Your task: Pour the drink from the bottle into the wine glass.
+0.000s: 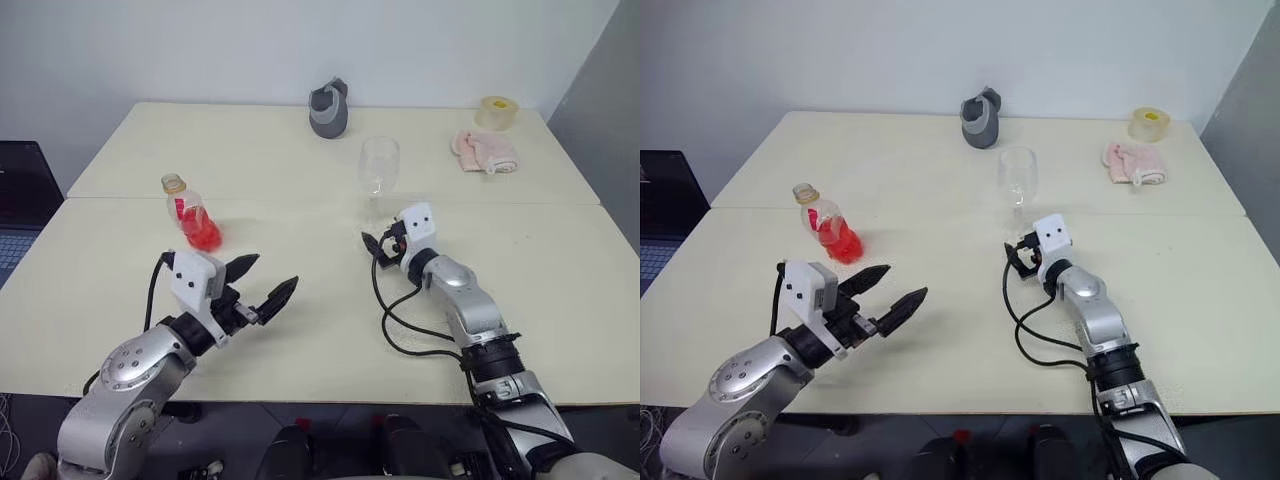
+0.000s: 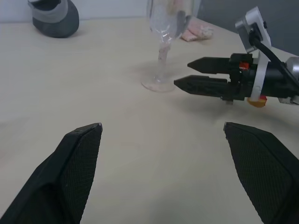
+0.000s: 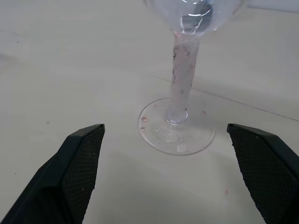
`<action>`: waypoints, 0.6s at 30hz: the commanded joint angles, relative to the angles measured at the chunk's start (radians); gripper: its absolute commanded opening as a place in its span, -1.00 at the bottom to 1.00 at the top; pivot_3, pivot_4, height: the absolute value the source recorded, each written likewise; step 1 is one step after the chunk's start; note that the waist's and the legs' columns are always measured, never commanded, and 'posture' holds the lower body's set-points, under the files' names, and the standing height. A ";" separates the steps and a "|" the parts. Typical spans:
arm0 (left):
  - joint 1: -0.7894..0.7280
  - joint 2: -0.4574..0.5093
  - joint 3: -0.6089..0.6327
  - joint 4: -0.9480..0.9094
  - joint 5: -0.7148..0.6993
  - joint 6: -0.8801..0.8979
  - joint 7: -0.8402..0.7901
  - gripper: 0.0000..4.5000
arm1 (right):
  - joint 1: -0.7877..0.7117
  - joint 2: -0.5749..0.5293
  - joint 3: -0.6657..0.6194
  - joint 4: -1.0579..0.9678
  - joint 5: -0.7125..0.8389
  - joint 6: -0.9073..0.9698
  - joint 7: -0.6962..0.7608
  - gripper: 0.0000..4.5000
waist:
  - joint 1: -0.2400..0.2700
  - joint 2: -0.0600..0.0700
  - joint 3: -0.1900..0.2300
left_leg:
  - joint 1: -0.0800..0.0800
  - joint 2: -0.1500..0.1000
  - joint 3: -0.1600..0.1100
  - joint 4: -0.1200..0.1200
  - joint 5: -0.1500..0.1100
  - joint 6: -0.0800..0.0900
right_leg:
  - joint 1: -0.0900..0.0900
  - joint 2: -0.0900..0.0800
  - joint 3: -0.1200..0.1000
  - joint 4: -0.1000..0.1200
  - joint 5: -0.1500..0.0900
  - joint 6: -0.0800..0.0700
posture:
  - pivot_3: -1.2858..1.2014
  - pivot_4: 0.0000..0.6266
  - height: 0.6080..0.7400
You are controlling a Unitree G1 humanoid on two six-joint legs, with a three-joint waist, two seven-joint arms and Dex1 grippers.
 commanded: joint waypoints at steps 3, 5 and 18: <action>0.003 0.001 0.012 -0.026 -0.004 -0.038 -0.007 0.98 | -0.080 0.042 -0.021 0.091 -0.009 -0.102 -0.004 1.00 | -0.001 0.000 0.000 | 0.000 0.000 0.001 0.000 0.000 0.000 | 0.000 0.000 0.000 0.000 0.000 0.000 | 0.03 -0.52 1.00; 0.005 0.001 0.012 -0.022 -0.002 -0.043 -0.008 0.98 | -0.103 0.052 -0.026 0.130 -0.012 -0.126 -0.008 1.00 | -0.002 0.000 0.000 | 0.000 0.000 0.001 0.000 0.000 0.000 | 0.000 0.000 0.000 0.000 0.000 0.000 | 0.03 -0.52 1.00; -0.005 0.002 0.005 0.016 0.011 -0.078 -0.018 0.98 | -0.306 0.072 -0.101 0.487 -0.017 -0.292 -0.063 1.00 | -0.009 0.000 0.000 | 0.000 0.000 0.002 0.000 0.000 0.000 | 0.000 0.000 0.000 0.000 0.000 0.000 | 0.03 -0.52 1.00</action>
